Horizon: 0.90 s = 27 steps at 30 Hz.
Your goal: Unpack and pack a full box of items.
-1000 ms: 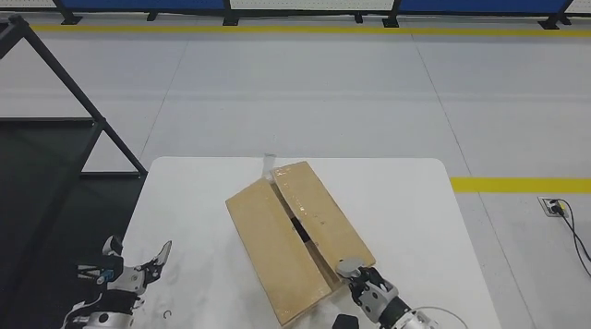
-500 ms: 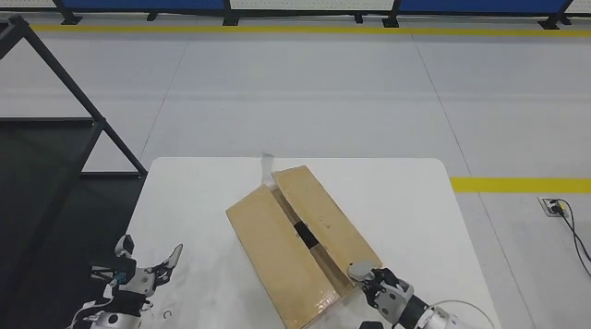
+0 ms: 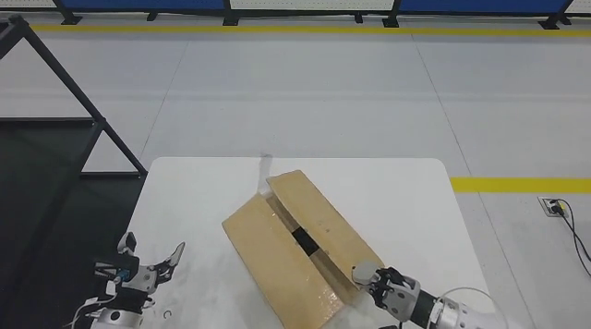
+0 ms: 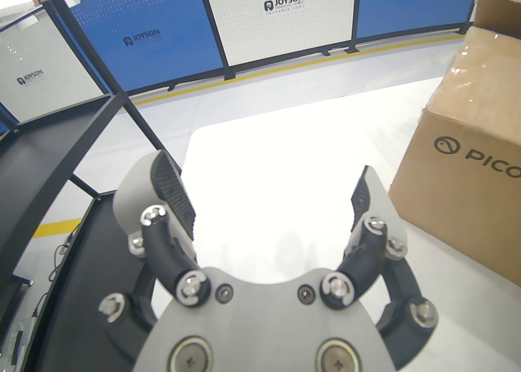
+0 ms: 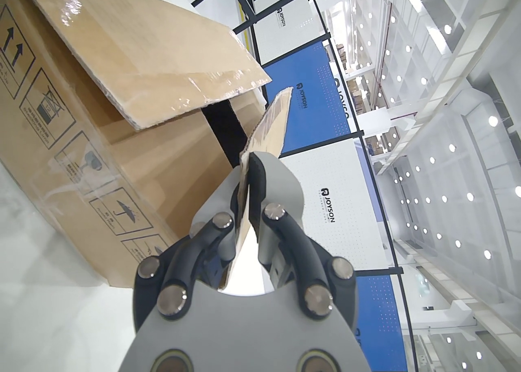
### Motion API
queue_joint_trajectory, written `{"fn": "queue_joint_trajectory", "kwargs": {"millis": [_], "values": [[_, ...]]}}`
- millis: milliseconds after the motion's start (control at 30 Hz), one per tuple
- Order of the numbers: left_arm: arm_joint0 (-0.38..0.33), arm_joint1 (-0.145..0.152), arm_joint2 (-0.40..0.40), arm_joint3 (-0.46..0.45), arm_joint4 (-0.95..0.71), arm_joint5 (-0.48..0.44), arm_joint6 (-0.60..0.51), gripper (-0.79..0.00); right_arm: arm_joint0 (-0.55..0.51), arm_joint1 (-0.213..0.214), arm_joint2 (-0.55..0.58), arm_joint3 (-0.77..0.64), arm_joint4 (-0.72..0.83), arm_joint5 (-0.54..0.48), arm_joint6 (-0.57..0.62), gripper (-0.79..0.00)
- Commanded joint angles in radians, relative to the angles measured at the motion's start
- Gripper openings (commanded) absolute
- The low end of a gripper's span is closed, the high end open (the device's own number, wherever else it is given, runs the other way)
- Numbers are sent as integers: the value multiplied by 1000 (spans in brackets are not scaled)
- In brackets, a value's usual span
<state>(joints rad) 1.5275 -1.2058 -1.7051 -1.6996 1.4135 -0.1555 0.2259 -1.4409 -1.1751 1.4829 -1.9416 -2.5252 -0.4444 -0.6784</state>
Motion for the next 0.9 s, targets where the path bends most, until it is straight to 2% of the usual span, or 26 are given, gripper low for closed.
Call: {"fn": "queue_joint_trajectory", "kwargs": {"millis": [0,33,100,300,467,533,633,867], "values": [[0,0,0,-4,2,3,-7,0,3,2,-5,-1,0,-3,9,-394],[4,0,1,-9,6,1,-16,0,4,3,-6,0,1,-5,13,-339],[18,1,1,-24,1,-23,-39,0,5,5,-8,-1,0,-7,25,0],[18,1,1,-24,1,-23,-39,0,-19,14,4,-14,7,12,40,0],[4,1,2,-17,-24,-31,-57,0,-62,18,29,-58,37,80,51,0],[-21,2,4,-12,-40,-61,-70,0,-85,19,41,-78,61,116,41,0],[-74,5,22,10,23,-63,-75,0,-122,22,64,-111,92,161,24,0],[-240,6,89,139,97,-79,-76,0,-231,32,110,-184,108,209,-37,0]]}}
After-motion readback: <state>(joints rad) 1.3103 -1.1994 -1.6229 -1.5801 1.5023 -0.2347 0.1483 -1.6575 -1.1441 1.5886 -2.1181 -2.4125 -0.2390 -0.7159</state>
